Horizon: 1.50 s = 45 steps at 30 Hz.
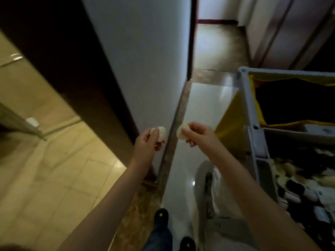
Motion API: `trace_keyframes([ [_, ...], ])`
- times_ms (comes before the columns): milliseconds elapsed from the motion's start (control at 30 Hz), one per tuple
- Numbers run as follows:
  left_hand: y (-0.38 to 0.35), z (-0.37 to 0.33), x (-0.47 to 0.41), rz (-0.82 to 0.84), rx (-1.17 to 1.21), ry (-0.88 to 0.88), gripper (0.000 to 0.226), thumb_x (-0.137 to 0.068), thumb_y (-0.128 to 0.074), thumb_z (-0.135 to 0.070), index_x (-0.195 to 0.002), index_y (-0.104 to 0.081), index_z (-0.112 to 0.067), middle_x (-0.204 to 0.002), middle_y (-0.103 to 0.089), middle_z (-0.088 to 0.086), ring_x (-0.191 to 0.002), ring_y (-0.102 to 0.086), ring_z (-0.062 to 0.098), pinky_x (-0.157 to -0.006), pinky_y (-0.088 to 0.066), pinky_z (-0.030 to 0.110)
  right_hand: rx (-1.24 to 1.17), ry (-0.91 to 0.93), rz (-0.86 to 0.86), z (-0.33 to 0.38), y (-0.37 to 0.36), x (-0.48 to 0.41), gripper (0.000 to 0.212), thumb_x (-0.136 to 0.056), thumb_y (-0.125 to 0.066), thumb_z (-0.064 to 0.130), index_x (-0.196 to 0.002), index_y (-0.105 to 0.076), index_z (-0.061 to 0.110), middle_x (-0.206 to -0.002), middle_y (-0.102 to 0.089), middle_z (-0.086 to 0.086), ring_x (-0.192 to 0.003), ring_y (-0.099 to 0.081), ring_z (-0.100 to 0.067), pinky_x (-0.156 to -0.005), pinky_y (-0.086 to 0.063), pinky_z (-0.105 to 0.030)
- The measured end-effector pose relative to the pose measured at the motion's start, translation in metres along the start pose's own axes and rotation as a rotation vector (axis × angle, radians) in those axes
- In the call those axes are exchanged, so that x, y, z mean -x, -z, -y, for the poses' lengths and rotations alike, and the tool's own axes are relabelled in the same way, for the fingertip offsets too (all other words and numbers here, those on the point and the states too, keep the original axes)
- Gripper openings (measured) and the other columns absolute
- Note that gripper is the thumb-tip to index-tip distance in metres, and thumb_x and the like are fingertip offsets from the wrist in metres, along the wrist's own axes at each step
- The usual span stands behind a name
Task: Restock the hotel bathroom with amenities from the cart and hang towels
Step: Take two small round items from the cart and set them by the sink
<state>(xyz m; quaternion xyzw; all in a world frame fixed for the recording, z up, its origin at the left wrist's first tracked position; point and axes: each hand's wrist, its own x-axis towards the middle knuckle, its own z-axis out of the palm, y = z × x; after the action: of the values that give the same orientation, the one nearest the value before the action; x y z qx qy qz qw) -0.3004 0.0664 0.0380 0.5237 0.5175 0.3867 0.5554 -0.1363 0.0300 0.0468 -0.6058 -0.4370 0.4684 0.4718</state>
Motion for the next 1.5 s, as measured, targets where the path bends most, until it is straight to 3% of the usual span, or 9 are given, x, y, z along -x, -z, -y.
trace_keyframes([
  [100, 0.066, 0.010, 0.015, -0.211, 0.029, 0.023, 0.017, -0.097, -0.046, -0.029, -0.088, -0.060, -0.023, -0.087, -0.062, 0.008, -0.081, -0.059, 0.018, -0.069, -0.046, 0.028, 0.036, 0.006, 0.181, 0.012, -0.064, -0.009, 0.010, -0.094, -0.056, 0.024, -0.096, -0.064, 0.018, -0.076, -0.061, 0.005, -0.063, -0.054, -0.005, -0.061, -0.044, -0.017],
  [267, 0.174, 0.015, 0.043, -0.488, 0.110, -0.004, 0.022, -0.098, -0.044, -0.023, -0.084, -0.058, -0.014, -0.076, -0.061, 0.008, -0.063, -0.051, 0.012, -0.061, -0.043, 0.025, 0.098, 0.077, 0.466, 0.032, -0.179, -0.023, 0.011, -0.094, -0.055, 0.027, -0.095, -0.063, 0.019, -0.083, -0.059, 0.002, -0.070, -0.054, -0.008, -0.064, -0.044, -0.017],
  [367, 0.236, 0.013, 0.054, -0.626, 0.153, -0.024, 0.024, -0.098, -0.043, -0.023, -0.081, -0.056, -0.013, -0.073, -0.061, 0.006, -0.060, -0.050, 0.011, -0.060, -0.042, 0.025, 0.133, 0.125, 0.559, 0.045, -0.251, -0.031, 0.014, -0.094, -0.054, 0.024, -0.100, -0.062, 0.014, -0.082, -0.058, 0.002, -0.069, -0.052, -0.006, -0.059, -0.043, -0.012],
  [533, 0.339, 0.005, 0.059, -0.806, 0.173, -0.060, 0.023, -0.098, -0.042, -0.026, -0.084, -0.056, -0.016, -0.074, -0.060, 0.004, -0.066, -0.049, 0.012, -0.067, -0.042, 0.028, 0.126, 0.198, 0.706, 0.073, -0.371, -0.047, 0.011, -0.093, -0.057, 0.022, -0.088, -0.063, 0.015, -0.074, -0.057, 0.001, -0.064, -0.051, -0.007, -0.054, -0.043, -0.012],
  [667, 0.405, -0.001, 0.048, -0.922, 0.204, -0.080, 0.018, -0.099, -0.042, -0.028, -0.089, -0.056, -0.022, -0.078, -0.058, -0.001, -0.073, -0.051, 0.012, -0.072, -0.044, 0.029, 0.078, 0.174, 0.763, 0.090, -0.444, -0.066, 0.014, -0.093, -0.056, 0.022, -0.090, -0.064, 0.011, -0.073, -0.055, 0.003, -0.061, -0.048, -0.006, -0.052, -0.042, -0.011],
  [933, 0.513, -0.004, -0.022, -0.972, 0.256, -0.076, 0.019, -0.099, -0.042, -0.026, -0.090, -0.056, -0.020, -0.079, -0.057, 0.001, -0.073, -0.051, 0.012, -0.070, -0.043, 0.026, 0.120, 0.188, 0.803, 0.112, -0.563, -0.141, 0.019, -0.095, -0.053, 0.024, -0.096, -0.064, 0.009, -0.075, -0.054, 0.000, -0.063, -0.047, -0.008, -0.057, -0.041, -0.016],
  [1200, 0.624, -0.010, -0.117, -1.087, 0.299, -0.019, 0.018, -0.099, -0.041, -0.027, -0.087, -0.054, -0.023, -0.080, -0.056, 0.004, -0.071, -0.050, 0.013, -0.068, -0.043, 0.025, 0.070, 0.175, 0.893, 0.145, -0.689, -0.248, 0.019, -0.095, -0.053, 0.026, -0.102, -0.064, 0.012, -0.064, -0.050, 0.001, -0.057, -0.045, -0.008, -0.056, -0.039, -0.018],
  [1500, 0.803, 0.003, -0.200, -1.186, 0.332, 0.010, 0.021, -0.100, -0.039, -0.026, -0.085, -0.053, -0.022, -0.077, -0.053, 0.005, -0.065, -0.048, 0.012, -0.064, -0.040, 0.024, 0.143, 0.190, 0.991, 0.171, -0.879, -0.337, 0.022, -0.088, -0.063, 0.033, -0.099, -0.063, 0.014, -0.073, -0.058, 0.000, -0.065, -0.051, -0.010, -0.065, -0.045, -0.023],
])
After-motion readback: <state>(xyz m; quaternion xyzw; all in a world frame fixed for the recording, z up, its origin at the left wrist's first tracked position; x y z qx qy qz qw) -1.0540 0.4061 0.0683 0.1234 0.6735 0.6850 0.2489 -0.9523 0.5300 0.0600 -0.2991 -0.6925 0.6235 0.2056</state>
